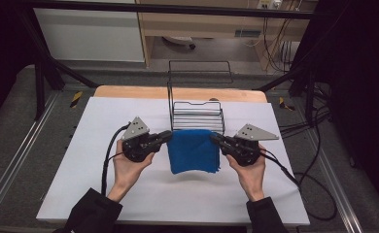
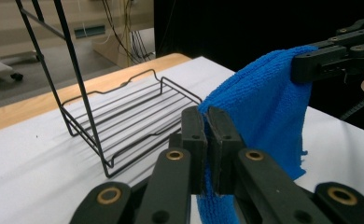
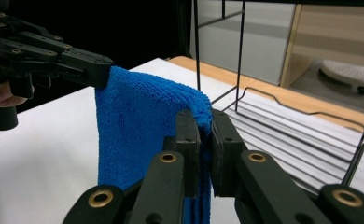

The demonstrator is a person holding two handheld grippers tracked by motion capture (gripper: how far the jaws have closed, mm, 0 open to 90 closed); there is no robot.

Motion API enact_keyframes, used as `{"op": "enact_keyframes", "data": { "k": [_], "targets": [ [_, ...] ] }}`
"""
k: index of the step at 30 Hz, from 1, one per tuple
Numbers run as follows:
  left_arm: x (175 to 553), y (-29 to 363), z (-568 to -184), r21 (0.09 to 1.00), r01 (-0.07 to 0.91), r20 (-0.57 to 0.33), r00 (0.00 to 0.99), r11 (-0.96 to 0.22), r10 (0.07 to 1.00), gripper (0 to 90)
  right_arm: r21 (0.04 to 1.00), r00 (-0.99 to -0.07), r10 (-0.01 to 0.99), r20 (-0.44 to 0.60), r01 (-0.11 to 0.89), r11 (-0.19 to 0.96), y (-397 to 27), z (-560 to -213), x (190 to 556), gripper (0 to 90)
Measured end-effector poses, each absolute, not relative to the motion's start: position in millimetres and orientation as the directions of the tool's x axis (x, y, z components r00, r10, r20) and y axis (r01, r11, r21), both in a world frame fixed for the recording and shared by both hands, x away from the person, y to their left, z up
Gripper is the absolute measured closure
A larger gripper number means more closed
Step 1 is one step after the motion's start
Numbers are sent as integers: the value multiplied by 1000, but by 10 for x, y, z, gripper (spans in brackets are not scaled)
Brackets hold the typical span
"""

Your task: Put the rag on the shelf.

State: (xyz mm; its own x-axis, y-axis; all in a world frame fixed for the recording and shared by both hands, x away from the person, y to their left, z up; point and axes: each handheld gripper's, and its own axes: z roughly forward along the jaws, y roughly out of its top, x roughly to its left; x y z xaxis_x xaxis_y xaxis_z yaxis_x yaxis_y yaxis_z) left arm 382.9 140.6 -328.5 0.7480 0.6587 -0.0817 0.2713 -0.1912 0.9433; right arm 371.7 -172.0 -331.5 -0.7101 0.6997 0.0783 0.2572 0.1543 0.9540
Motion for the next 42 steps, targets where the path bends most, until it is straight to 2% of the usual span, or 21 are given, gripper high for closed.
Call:
{"op": "enact_keyframes", "data": {
  "k": [14, 42],
  "targets": [
    [3922, 1400, -3050, 966, 219, -74, 742, -137, 666, 861, 979, -685, 728, 29, 165, 116, -1695, -3059, 3740, 840],
    [4063, 1322, -2635, 993, 111, -54, 742, -43, 668, 863, 997, -640, 768, -17, 44, 58, -1731, -2647, 3818, 841]
  ]
}}
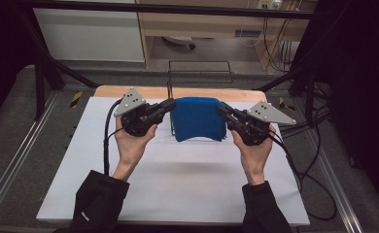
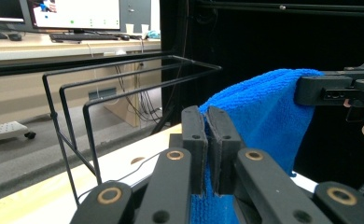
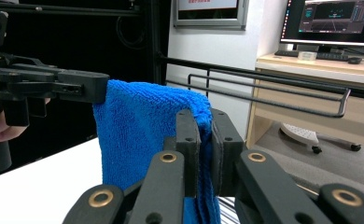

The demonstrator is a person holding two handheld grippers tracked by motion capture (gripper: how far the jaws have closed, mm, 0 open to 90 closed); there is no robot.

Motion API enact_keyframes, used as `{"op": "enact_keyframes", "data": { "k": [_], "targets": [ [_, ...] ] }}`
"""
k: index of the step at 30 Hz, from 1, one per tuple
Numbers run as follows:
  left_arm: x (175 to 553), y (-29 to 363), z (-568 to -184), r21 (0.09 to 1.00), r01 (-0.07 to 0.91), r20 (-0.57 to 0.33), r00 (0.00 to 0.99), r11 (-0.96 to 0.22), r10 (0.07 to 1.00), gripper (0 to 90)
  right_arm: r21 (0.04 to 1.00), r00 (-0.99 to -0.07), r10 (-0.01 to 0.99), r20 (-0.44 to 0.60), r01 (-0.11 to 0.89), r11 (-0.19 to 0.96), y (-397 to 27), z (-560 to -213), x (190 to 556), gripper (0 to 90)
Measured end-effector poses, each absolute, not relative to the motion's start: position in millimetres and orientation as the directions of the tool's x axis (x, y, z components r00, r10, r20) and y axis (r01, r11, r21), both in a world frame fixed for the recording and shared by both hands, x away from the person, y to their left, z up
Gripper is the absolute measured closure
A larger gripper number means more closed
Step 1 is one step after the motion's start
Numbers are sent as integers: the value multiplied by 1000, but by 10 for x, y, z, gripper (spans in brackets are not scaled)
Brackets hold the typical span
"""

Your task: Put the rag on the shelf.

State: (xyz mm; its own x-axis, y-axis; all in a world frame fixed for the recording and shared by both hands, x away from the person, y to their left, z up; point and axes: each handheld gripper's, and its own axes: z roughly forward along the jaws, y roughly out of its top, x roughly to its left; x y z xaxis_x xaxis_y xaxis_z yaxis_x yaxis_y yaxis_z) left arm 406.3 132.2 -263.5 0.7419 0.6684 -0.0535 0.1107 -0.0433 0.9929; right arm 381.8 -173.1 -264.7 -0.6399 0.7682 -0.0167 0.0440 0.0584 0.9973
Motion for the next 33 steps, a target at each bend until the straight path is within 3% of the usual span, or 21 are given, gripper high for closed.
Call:
{"op": "enact_keyframes", "data": {
  "k": [33],
  "targets": [
    [4235, 1268, -2122, 999, 26, -36, 729, 24, 684, 864, 998, -605, 793, -66, -50, 45, -1724, -2126, 3989, 841]
  ]
}}
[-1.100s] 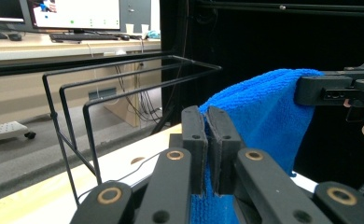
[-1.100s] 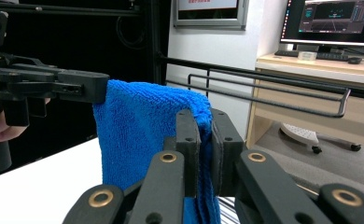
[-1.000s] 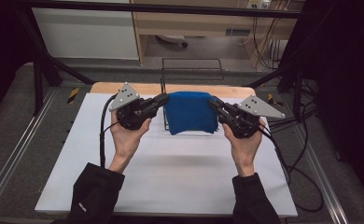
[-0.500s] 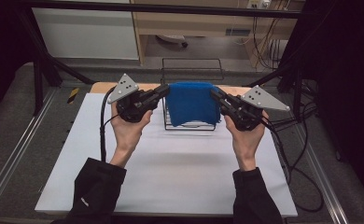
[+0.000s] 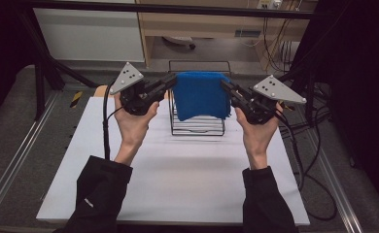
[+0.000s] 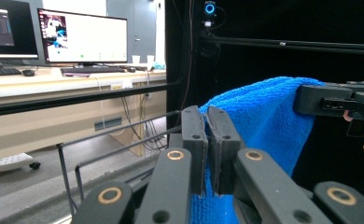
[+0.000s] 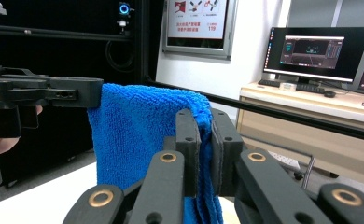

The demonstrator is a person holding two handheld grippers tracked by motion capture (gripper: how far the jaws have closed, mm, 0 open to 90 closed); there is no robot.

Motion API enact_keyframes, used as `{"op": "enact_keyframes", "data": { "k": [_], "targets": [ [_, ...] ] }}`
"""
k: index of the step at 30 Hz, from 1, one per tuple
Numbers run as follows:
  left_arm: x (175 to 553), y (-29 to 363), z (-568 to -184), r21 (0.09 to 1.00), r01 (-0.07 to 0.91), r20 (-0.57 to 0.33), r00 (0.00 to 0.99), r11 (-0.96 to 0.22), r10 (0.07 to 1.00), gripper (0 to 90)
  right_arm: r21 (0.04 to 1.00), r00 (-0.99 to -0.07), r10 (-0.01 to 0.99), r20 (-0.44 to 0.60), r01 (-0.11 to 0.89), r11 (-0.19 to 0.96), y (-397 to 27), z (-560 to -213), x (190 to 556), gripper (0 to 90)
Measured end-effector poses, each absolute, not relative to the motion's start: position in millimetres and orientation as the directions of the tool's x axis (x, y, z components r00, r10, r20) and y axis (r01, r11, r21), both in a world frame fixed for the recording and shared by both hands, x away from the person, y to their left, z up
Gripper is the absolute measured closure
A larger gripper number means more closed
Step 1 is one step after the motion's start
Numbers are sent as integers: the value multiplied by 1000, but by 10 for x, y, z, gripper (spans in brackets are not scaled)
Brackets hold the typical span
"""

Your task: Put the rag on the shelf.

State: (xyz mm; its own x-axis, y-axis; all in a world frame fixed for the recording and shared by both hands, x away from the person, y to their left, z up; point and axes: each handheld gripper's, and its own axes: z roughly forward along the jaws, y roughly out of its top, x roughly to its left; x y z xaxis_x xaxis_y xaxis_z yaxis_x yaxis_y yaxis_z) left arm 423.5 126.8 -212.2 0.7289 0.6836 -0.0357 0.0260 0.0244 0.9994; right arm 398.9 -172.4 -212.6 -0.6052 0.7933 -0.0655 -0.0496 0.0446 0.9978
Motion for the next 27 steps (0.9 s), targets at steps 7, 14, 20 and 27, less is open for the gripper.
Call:
{"op": "enact_keyframes", "data": {
  "k": [7, 14, 20, 27],
  "targets": [
    [4282, 1259, -1987, 1000, 9, -22, 726, 22, 688, 864, 996, -593, 801, -85, -70, 54, -1720, -1996, 4038, 841],
    [4344, 1246, -1827, 1000, -14, -6, 714, 22, 700, 864, 995, -582, 808, -91, -86, 50, -1711, -1861, 4114, 841],
    [4397, 1232, -1718, 999, -26, 1, 707, 24, 707, 864, 994, -578, 810, -99, -101, 50, -1707, -1747, 4178, 841],
    [4480, 1217, -1604, 998, -28, -15, 701, 48, 713, 864, 993, -572, 815, -95, -109, 39, -1705, -1625, 4258, 842]
  ]
}}
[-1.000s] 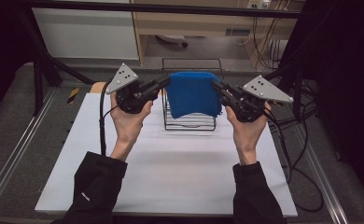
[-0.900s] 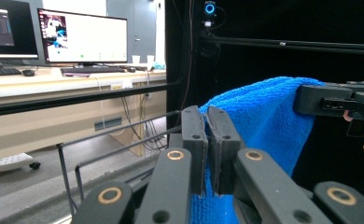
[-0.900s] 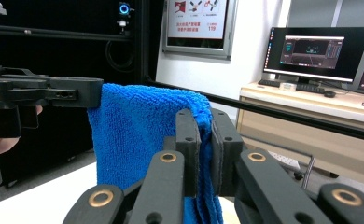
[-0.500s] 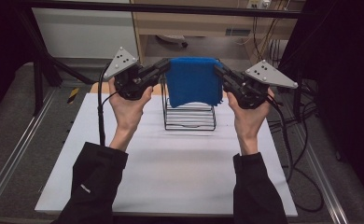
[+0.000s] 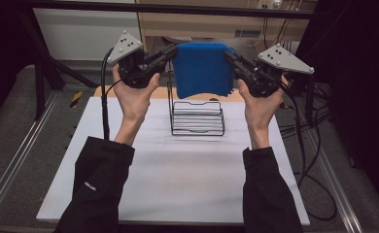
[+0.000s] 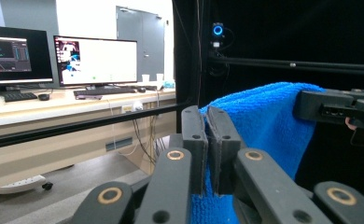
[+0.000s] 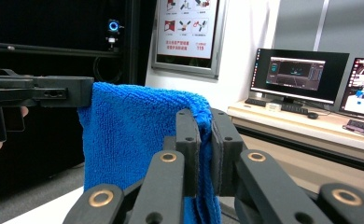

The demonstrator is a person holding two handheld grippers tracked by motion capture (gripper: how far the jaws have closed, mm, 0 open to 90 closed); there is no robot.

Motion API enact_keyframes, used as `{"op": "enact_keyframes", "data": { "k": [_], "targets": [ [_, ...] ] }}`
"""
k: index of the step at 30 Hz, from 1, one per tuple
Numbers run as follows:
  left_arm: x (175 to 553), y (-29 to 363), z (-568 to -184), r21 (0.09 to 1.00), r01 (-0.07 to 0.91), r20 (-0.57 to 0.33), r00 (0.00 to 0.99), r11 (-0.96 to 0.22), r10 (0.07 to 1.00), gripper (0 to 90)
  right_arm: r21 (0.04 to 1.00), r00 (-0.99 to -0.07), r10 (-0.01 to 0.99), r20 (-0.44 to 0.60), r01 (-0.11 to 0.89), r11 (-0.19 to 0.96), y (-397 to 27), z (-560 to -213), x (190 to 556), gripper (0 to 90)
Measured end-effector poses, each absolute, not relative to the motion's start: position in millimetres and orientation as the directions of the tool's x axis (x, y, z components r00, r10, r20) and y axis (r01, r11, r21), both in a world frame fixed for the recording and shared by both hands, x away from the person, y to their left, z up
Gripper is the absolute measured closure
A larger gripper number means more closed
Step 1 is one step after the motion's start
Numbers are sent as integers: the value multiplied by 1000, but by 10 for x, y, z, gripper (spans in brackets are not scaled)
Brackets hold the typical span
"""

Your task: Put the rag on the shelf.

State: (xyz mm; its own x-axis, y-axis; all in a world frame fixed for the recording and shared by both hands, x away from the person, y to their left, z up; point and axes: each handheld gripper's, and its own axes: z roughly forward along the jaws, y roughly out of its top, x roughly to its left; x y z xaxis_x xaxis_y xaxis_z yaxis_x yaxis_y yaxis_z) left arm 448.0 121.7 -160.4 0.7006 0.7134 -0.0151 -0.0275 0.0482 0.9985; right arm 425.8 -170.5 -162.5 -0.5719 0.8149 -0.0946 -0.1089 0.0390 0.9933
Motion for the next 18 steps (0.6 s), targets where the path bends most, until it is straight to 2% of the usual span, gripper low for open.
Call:
{"op": "enact_keyframes", "data": {
  "k": [18],
  "targets": [
    [4828, 1202, -1488, 996, -22, -52, 660, 89, 749, 864, 993, -565, 820, -92, -115, 32, -1636, -1512, 4561, 841]
  ]
}}
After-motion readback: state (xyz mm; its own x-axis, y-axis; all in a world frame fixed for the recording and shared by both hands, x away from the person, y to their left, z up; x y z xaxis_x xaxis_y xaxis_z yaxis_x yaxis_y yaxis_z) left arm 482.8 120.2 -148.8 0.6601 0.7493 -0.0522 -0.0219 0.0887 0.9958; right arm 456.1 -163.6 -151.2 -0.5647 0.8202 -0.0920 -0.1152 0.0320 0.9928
